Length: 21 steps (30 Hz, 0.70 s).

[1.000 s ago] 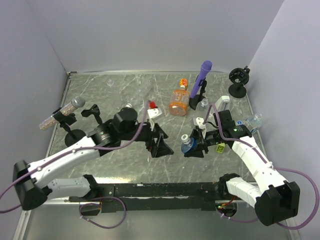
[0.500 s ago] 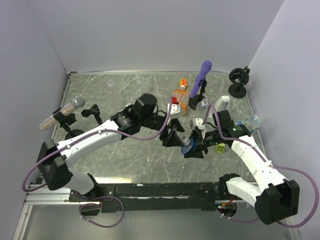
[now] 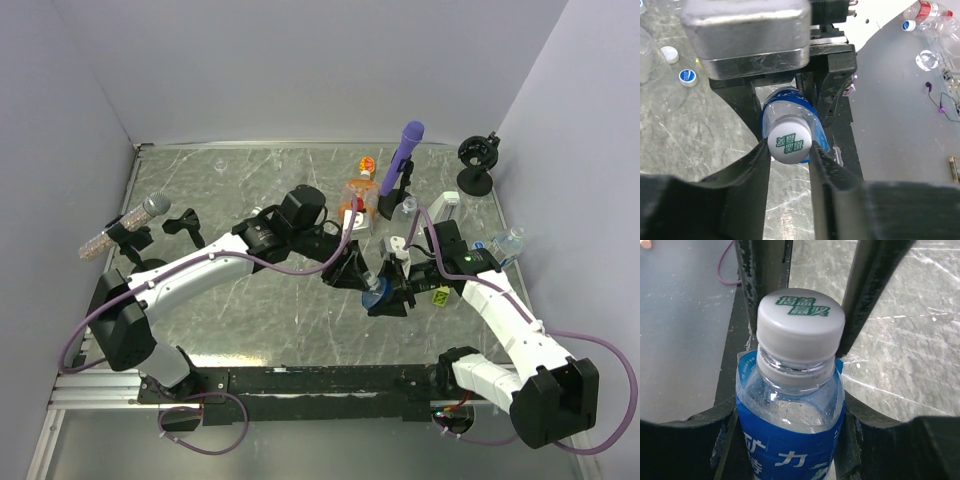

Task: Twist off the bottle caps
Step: Unscrew the bottle cap from the plastic bottle.

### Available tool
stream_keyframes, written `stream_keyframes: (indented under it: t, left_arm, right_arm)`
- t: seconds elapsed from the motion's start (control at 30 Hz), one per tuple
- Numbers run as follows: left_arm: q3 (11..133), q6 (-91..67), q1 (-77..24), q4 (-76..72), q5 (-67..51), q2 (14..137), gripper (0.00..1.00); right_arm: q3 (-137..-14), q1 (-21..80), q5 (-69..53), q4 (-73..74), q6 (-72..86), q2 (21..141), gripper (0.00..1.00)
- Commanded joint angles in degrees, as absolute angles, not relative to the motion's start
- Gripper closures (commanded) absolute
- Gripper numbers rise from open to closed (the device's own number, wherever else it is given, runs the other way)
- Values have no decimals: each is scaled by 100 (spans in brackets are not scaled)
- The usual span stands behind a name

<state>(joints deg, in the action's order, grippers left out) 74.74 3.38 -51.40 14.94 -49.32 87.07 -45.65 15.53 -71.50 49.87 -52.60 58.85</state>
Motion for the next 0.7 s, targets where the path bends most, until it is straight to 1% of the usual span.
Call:
stream_keyframes:
  t: [0.0,0.03,0.07,0.27,0.37,0.47,0.5,0.57,0.67]
  left_arm:
    - [7796,282,-5124,1301,-5221,8737,70]
    - [7770,203,-5133,1231,-5203,8710,77]
    - [7709,115,-5124,1152,-5194,8675,82]
    - [7287,-456,-5133,625,-5115,8333,99]
    - [7085,-930,-5133,326,-4923,8165,99]
    - [6909,-2070,-5124,45,-4475,8016,99]
    - [6778,-2701,-5150,-234,-4308,7903,99]
    - [6383,-3801,-5177,-684,-3625,7587,99]
    - [6126,-4892,-5352,-467,-2491,7191,99]
  right_arm:
    - [-4737,1600,-7356,4948,-5441,5915,86]
    - [-4737,1600,-7339,4948,-5440,5924,86]
    - [-4737,1600,-7339,4940,-5432,5915,86]
    - [-4729,1600,-7304,4904,-5396,5950,86]
    - [-4729,1600,-7295,4887,-5370,5959,86]
    - [-4711,1600,-7234,4843,-5309,5950,86]
    - [-4711,1600,-7225,4834,-5300,5941,86]
    - [-4720,1600,-7225,4825,-5300,5959,86]
    - [-4729,1608,-7216,4825,-5291,5985,86]
